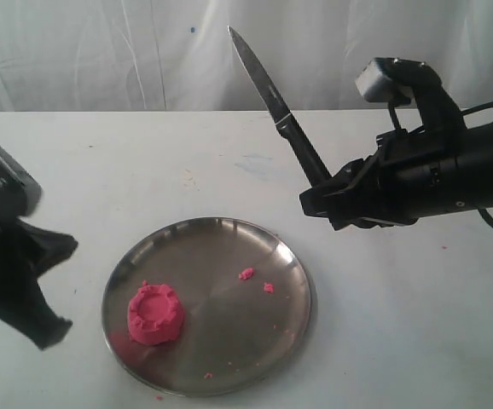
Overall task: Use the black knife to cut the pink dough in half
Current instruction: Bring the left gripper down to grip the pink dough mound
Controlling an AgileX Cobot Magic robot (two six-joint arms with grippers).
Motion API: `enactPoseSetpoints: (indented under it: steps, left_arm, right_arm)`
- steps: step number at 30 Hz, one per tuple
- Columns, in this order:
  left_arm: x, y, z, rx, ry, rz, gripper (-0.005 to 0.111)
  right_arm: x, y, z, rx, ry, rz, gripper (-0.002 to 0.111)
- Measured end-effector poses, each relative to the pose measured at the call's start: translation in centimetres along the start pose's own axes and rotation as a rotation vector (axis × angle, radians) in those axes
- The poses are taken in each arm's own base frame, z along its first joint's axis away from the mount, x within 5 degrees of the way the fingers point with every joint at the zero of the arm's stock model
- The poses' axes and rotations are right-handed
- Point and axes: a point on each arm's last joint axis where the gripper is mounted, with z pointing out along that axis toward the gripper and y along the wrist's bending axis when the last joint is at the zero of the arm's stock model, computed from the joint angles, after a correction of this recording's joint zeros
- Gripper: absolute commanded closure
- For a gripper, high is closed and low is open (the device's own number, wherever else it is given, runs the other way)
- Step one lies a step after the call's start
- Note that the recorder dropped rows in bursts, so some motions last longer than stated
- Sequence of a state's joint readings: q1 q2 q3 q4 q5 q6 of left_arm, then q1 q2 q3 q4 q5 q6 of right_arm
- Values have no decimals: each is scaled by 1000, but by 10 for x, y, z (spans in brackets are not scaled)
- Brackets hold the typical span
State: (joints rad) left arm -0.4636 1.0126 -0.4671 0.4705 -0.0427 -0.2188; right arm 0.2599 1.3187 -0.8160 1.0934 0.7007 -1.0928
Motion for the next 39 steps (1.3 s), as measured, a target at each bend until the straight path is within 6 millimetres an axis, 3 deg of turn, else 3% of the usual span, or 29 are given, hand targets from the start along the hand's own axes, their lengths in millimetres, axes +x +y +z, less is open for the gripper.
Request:
enactPoseSetpoints:
  steps: [3, 5, 11, 14, 17, 24, 39]
  left_arm:
    - [9, -18, 12, 74, 133, 143, 107]
    - [13, -23, 20, 97, 242, 151, 107]
    - [-2, -15, 34, 88, 486, 166, 107]
    - [-8, -25, 46, 253, 590, 264, 107]
    - [-5, -37, 60, 379, 588, 341, 107]
    - [2, -43, 94, 370, 524, 338, 107]
    - [0, -47, 119, 321, 401, 299, 107]
  right_arm:
    - [0, 0, 0, 1, -1, 0, 108]
    - [0, 0, 0, 1, -1, 0, 108]
    - [0, 0, 0, 1, -1, 0, 108]
    - [0, 0, 0, 2, 0, -1, 108]
    - [0, 0, 0, 2, 0, -1, 108]
    - [0, -4, 0, 42, 0, -21, 108]
    - [2, -7, 2, 58, 25, -7, 108]
